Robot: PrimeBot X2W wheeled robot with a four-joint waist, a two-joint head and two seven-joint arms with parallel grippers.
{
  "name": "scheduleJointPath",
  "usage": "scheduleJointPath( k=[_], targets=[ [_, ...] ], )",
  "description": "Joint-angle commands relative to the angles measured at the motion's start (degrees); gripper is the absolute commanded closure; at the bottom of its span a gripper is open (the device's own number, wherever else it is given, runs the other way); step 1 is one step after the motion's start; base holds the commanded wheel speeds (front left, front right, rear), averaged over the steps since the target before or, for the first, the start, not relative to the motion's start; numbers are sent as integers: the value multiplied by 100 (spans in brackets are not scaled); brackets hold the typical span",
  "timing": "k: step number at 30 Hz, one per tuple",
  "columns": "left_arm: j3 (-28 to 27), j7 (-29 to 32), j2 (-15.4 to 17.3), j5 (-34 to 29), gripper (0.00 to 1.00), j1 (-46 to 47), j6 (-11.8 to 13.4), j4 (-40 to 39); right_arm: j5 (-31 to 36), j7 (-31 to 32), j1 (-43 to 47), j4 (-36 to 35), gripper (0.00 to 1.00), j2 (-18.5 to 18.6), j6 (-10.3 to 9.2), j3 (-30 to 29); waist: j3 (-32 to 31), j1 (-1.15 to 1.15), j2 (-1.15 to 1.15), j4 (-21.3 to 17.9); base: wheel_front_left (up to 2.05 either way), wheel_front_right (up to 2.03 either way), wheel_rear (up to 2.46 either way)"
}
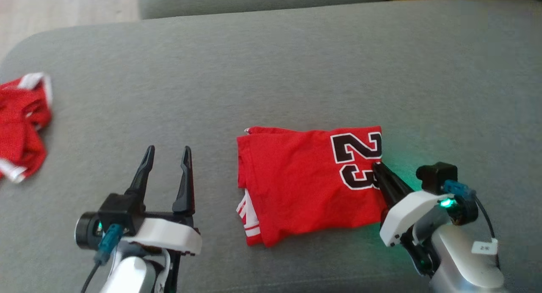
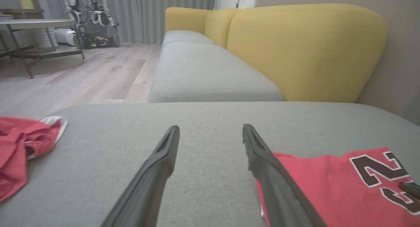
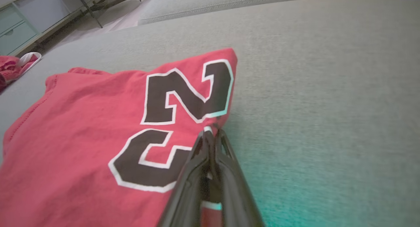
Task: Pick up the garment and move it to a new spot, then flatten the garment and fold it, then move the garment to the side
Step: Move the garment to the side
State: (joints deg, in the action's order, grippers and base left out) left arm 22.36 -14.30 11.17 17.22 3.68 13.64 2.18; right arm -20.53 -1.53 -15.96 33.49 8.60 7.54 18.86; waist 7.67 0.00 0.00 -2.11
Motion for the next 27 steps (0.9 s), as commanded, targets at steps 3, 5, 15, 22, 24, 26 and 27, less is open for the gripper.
scheduleJointPath(
  k=[3,5,15,22,24,26,27],
  targets=[
    [-230,-69,127,-64,0,208,15,-234,-100,-129,-275,-67,100,125,-5,217,62,0,0,-553,0,0,0],
    [-213,-63,147,-79,0,245,2,-252,-141,-166,-380,-16,100,157,-5,278,109,0,0,-704,0,0,0],
    [-85,60,200,-226,0,661,-40,-430,-376,-498,-1379,429,100,487,-5,81,712,0,0,-1122,0,0,0],
    [20,131,213,-327,0,936,-84,-486,-493,-730,-2067,1039,100,943,-5,-319,1169,0,0,-1232,0,0,0],
    [51,143,226,-353,0,1041,-119,-489,-516,-778,-2262,1241,100,1128,-5,-409,1318,0,0,-1262,0,0,0],
    [80,148,236,-378,0,1151,-156,-484,-561,-840,-2423,1394,100,1288,-5,-466,1459,0,0,-1297,0,0,0],
    [100,158,235,-394,0,1203,-168,-487,-538,-853,-2485,1465,100,1377,-5,-466,1534,0,0,-1316,0,0,0]
  ],
)
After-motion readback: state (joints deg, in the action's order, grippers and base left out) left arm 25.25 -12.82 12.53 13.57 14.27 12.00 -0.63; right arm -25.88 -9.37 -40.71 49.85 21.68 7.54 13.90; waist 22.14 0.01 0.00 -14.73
